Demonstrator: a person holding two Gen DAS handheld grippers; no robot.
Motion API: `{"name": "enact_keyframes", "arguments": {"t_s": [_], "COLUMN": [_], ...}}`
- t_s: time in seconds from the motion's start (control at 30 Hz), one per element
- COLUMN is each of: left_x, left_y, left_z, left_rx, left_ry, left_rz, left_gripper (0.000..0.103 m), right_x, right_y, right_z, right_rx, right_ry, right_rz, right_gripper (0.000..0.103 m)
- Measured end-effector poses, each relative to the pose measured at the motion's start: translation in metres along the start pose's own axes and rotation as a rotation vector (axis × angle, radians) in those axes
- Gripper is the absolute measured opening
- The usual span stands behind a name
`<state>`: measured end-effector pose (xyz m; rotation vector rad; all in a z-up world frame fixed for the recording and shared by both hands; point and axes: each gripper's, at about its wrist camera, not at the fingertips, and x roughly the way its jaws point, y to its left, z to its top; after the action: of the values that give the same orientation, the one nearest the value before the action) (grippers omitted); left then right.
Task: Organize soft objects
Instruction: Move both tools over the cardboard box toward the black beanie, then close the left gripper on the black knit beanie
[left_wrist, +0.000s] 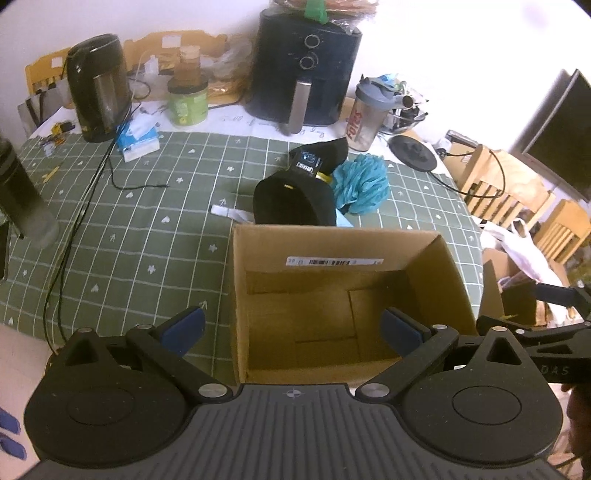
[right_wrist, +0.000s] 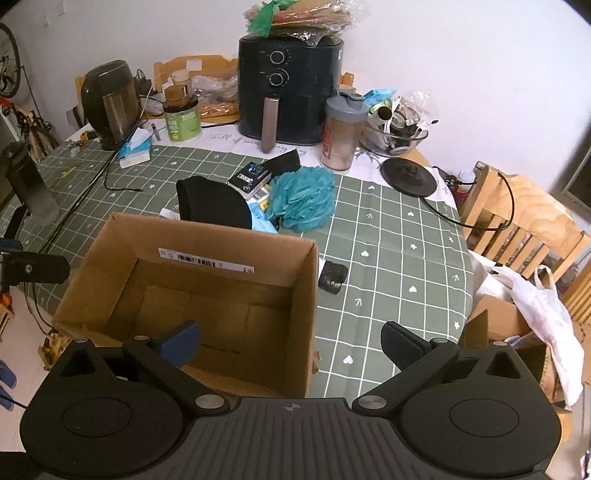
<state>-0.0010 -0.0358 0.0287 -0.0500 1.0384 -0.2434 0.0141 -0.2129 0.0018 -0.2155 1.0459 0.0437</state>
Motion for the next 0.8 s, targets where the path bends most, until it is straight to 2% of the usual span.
{"name": "enact_keyframes", "arguments": {"t_s": [0.33, 0.47, 0.6, 0.8], "left_x": [0.005, 0.007, 0.007, 0.014], "left_y": [0.016, 0.016, 0.014, 0.012], "left_z": [0.005, 0.007, 0.011, 0.026], "left_rx": [-0.009, 0.023, 0.058, 0.102], "left_ry": [-0.03, -0.054, -0.091, -0.091], "left_rz": [-0.028, -0.048, -0.04, -0.014], "left_gripper": [0.103, 0.103, 0.103, 0.103], "right_x": [-0.005, -0.011, -0.009, -0.001], "right_y": [0.007, 0.008, -0.001, -0.025], "right_z": [0.012, 0.016, 0.017, 0.029], "right_rx": [0.007, 0.007, 0.04, 0.075], "right_ry": [0.012, 0.002, 0.001, -0.038], "right_rz": [-0.064, -0.087, -0.076, -0.05], "right_gripper": [0.103, 0.103, 0.103, 0.103]}}
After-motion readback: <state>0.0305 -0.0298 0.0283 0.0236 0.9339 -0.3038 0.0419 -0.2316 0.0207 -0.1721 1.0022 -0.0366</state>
